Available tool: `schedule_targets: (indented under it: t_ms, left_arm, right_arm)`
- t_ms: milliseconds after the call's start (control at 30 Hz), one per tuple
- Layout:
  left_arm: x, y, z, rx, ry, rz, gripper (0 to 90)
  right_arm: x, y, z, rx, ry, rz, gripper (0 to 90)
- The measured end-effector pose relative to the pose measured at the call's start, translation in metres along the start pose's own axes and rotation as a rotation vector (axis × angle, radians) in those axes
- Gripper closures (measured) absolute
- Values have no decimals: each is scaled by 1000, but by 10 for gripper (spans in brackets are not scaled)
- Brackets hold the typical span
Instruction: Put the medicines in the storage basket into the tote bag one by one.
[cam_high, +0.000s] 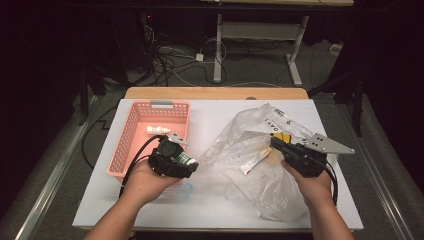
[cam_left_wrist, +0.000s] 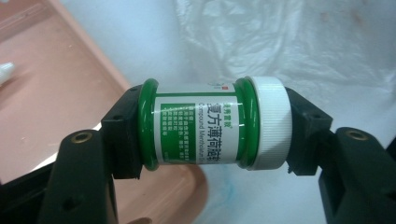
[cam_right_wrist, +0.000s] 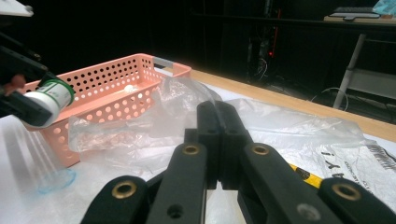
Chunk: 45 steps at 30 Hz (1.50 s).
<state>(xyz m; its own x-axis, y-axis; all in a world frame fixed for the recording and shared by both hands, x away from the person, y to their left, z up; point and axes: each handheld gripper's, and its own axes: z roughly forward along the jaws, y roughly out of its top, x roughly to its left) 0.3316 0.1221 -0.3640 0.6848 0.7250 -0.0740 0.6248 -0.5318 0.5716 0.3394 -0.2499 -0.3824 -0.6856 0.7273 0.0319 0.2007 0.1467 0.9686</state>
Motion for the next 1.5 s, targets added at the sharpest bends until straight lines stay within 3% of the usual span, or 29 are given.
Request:
schedule_targets:
  t_ms: [333,833,1233,1500]
  left_arm:
    - [-38,4,2,-31,-71,84,344]
    - [-80,25,36,-46,-141,177,344]
    - [-90,30,72,-32,-149,199,344]
    - [-85,29,96,-51,-162,165,345]
  right_arm:
    - [1,0,1,2,1,-4,900]
    - [0,0,-1,-1,0,-7,900]
    - [1,0,-1,-1,2,-5,900]
    - [1,0,-1,-2,2,-4,900]
